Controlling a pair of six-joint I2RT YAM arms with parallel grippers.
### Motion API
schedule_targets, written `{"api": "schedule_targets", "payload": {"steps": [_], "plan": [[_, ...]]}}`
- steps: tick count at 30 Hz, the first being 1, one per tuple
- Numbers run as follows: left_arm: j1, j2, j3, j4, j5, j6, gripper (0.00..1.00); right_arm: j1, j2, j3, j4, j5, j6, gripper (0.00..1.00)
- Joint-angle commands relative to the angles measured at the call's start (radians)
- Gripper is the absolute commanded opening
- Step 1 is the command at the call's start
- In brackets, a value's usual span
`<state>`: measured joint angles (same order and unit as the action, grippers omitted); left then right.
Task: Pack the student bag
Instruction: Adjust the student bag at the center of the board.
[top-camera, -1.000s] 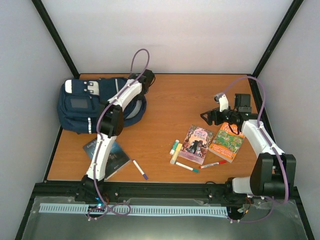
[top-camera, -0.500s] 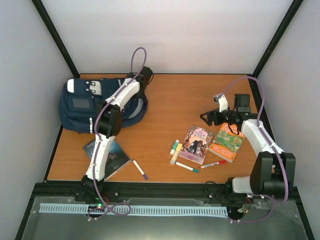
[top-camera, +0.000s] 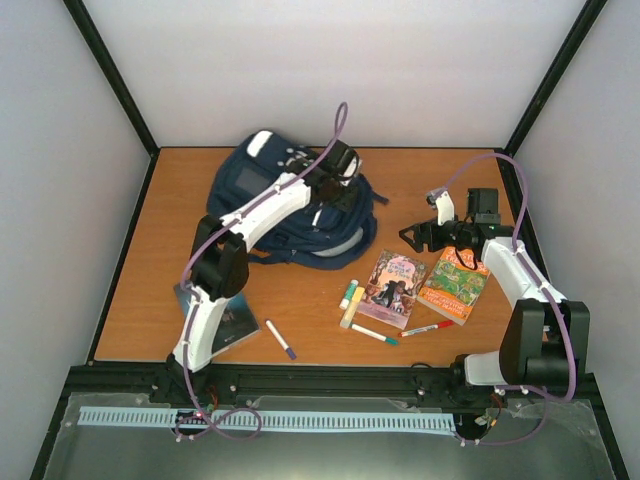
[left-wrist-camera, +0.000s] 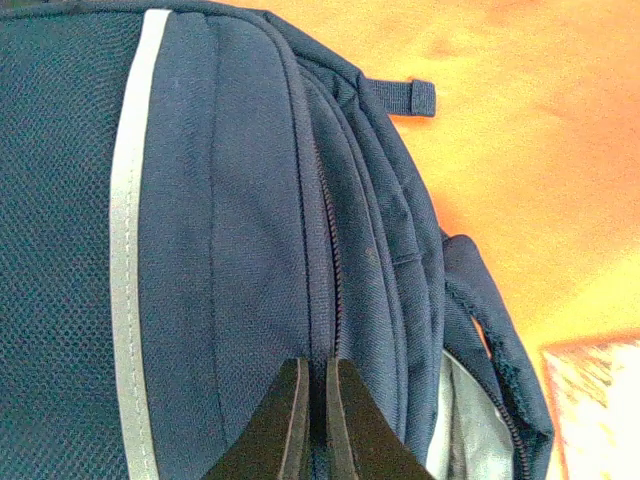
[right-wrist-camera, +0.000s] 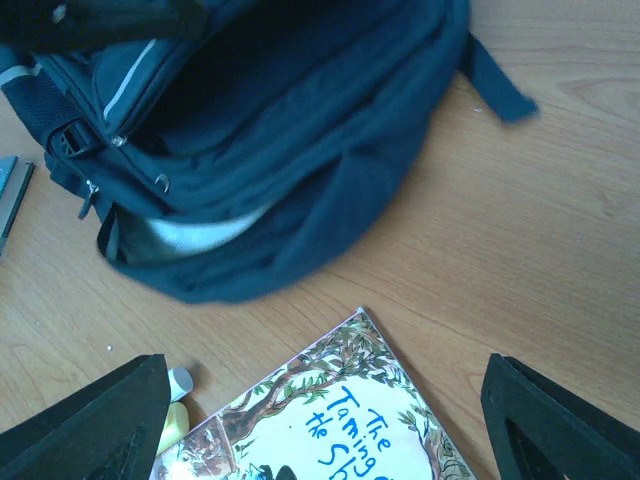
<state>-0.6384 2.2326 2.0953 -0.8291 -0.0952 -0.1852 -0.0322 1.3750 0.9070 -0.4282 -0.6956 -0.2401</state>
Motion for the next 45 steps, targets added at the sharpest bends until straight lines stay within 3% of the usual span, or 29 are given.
{"api": "schedule_targets", "payload": {"steps": [1, 4, 17, 19, 21, 23, 25, 30, 34, 39, 45], "plan": [[-0.033, -0.131, -0.062, 0.039, 0.234, 0.115, 0.01, 0.000, 0.002, 0.016, 0.006, -0.022, -0.007, 0.87], [-0.035, -0.203, -0.126, -0.001, 0.256, 0.134, 0.01, 0.000, 0.005, 0.016, 0.005, -0.028, -0.006, 0.87], [-0.033, -0.583, -0.543, -0.009, -0.065, 0.122, 0.03, 0.000, 0.017, 0.012, 0.005, -0.044, 0.000, 0.87], [-0.032, -0.646, -0.605, 0.005, -0.060, 0.086, 0.30, 0.000, 0.016, 0.010, 0.005, -0.045, -0.003, 0.87], [-0.029, -0.701, -0.651, 0.015, -0.049, 0.036, 0.66, 0.000, 0.016, 0.009, 0.006, -0.043, -0.005, 0.86], [-0.016, -0.761, -0.696, 0.031, -0.070, -0.036, 0.86, 0.000, 0.016, 0.007, 0.008, -0.045, -0.005, 0.86], [0.037, -0.810, -0.734, 0.048, -0.093, -0.119, 0.98, 0.000, 0.012, 0.000, 0.015, -0.061, -0.010, 0.86], [0.253, -0.844, -0.822, 0.097, -0.010, -0.321, 1.00, 0.027, 0.053, 0.053, -0.003, -0.044, -0.001, 0.86], [0.345, -0.762, -0.841, 0.130, 0.077, -0.438, 1.00, 0.061, 0.155, 0.171, -0.069, -0.017, 0.034, 0.95], [0.416, -0.631, -0.840, 0.170, 0.107, -0.534, 1.00, 0.113, 0.298, 0.291, -0.110, -0.018, 0.083, 0.96], [0.422, -0.438, -0.764, 0.236, 0.179, -0.533, 1.00, 0.211, 0.450, 0.359, -0.128, 0.001, 0.108, 0.95]]}}
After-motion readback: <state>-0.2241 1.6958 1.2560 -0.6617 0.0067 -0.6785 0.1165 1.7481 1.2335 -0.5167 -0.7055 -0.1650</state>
